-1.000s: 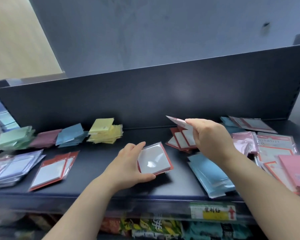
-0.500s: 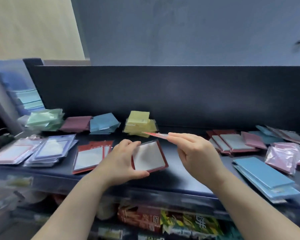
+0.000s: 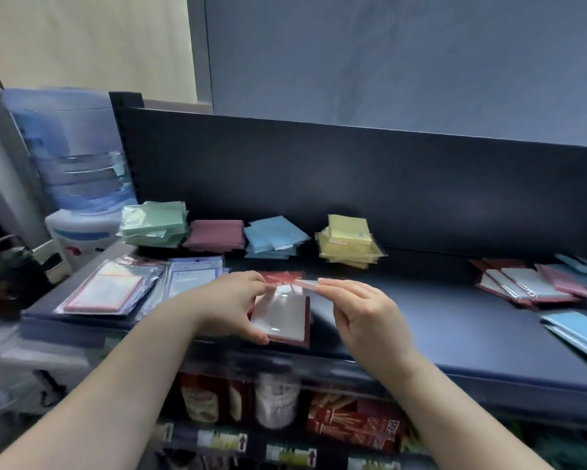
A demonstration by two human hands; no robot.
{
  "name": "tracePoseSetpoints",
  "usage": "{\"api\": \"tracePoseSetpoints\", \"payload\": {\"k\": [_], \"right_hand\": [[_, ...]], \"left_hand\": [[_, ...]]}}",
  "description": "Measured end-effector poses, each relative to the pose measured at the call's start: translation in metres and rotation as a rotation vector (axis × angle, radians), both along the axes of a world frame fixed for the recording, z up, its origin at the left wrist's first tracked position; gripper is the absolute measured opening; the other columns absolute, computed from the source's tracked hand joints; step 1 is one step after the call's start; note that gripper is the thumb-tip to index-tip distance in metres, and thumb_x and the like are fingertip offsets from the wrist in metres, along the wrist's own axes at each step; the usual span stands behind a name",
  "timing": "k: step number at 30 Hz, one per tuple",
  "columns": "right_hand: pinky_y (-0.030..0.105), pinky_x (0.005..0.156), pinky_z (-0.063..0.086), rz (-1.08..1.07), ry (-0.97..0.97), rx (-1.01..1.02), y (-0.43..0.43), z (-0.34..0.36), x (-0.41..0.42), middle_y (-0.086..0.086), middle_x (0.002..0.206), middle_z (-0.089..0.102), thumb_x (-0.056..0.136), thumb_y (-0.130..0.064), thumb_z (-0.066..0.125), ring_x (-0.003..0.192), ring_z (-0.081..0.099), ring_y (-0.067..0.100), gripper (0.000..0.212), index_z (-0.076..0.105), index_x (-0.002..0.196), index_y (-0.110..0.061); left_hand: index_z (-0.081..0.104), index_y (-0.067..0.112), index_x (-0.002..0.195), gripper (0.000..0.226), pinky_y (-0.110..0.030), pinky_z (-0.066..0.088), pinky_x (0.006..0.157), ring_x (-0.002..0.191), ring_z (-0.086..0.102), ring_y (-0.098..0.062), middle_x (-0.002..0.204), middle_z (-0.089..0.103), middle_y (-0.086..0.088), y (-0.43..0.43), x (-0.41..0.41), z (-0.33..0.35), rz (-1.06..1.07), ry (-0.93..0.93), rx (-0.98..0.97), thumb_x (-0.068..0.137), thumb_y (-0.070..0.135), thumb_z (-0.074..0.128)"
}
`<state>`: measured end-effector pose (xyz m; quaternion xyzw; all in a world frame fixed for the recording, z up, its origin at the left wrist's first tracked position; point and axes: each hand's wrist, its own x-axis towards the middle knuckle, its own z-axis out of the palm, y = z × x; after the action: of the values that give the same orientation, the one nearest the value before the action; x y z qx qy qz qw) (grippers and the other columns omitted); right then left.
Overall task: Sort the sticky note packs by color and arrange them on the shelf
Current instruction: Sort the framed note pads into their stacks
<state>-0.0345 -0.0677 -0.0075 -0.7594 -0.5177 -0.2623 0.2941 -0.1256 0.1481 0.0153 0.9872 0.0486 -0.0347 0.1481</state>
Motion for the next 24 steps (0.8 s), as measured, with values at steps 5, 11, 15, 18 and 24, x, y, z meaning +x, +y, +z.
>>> {"api": "tracePoseSetpoints", "payload": {"k": [5, 11, 15, 18, 24], "right_hand": [[0.028, 0.085, 0.054, -0.048, 0.058, -0.017, 0.011, -0.008, -0.013, -0.004, 0.107, 0.071, 0.084, -0.009, 0.046, 0.097, 0.066, 0.012, 0.037, 0.072, 0.109, -0.017], [0.021, 0.088, 0.051, -0.087, 0.096, 0.016, 0.020, -0.009, -0.018, -0.005, 0.107, 0.071, 0.085, -0.012, 0.044, 0.100, 0.064, 0.009, 0.037, 0.072, 0.109, -0.017], [0.023, 0.090, 0.050, -0.131, 0.110, 0.078, 0.027, -0.013, -0.015, -0.004, 0.109, 0.070, 0.086, -0.014, 0.042, 0.102, 0.064, 0.011, 0.037, 0.071, 0.109, -0.016], [0.030, 0.090, 0.052, -0.150, 0.130, 0.052, 0.036, -0.015, -0.014, -0.003, 0.111, 0.070, 0.086, -0.012, 0.048, 0.104, 0.064, 0.014, 0.034, 0.071, 0.110, -0.016], [0.037, 0.117, 0.015, -0.068, 0.304, -0.415, 0.034, -0.020, -0.013, -0.008, 0.144, 0.046, 0.094, -0.035, 0.053, 0.139, 0.032, 0.013, 0.039, 0.054, 0.131, -0.024]], "left_hand": [[0.042, 0.033, 0.141, 0.071, -0.031, 0.017, 0.117, 0.144, 0.015, -0.015, 0.156, 0.019, 0.007, 0.016, 0.008, -0.005, -0.099, 0.094, 0.057, 0.078, 0.056, 0.066], [0.039, 0.041, 0.139, 0.056, -0.049, 0.004, 0.119, 0.147, -0.007, -0.024, 0.161, -0.001, -0.002, 0.021, 0.015, -0.019, 0.011, 0.085, 0.194, 0.087, 0.063, 0.047], [0.028, 0.034, 0.146, 0.058, -0.048, 0.002, 0.119, 0.147, -0.005, -0.027, 0.160, 0.003, -0.006, 0.018, 0.019, -0.018, 0.183, -0.073, 0.233, 0.093, 0.051, 0.045], [0.024, 0.023, 0.148, 0.059, -0.042, 0.007, 0.118, 0.146, 0.004, -0.026, 0.158, 0.011, -0.006, 0.014, 0.019, -0.018, 0.278, -0.139, 0.211, 0.095, 0.040, 0.044], [0.027, 0.017, 0.149, 0.060, -0.037, 0.018, 0.117, 0.142, 0.019, -0.021, 0.154, 0.025, -0.002, -0.003, 0.022, -0.012, 0.262, -0.285, 0.056, 0.091, 0.014, 0.041]]}}
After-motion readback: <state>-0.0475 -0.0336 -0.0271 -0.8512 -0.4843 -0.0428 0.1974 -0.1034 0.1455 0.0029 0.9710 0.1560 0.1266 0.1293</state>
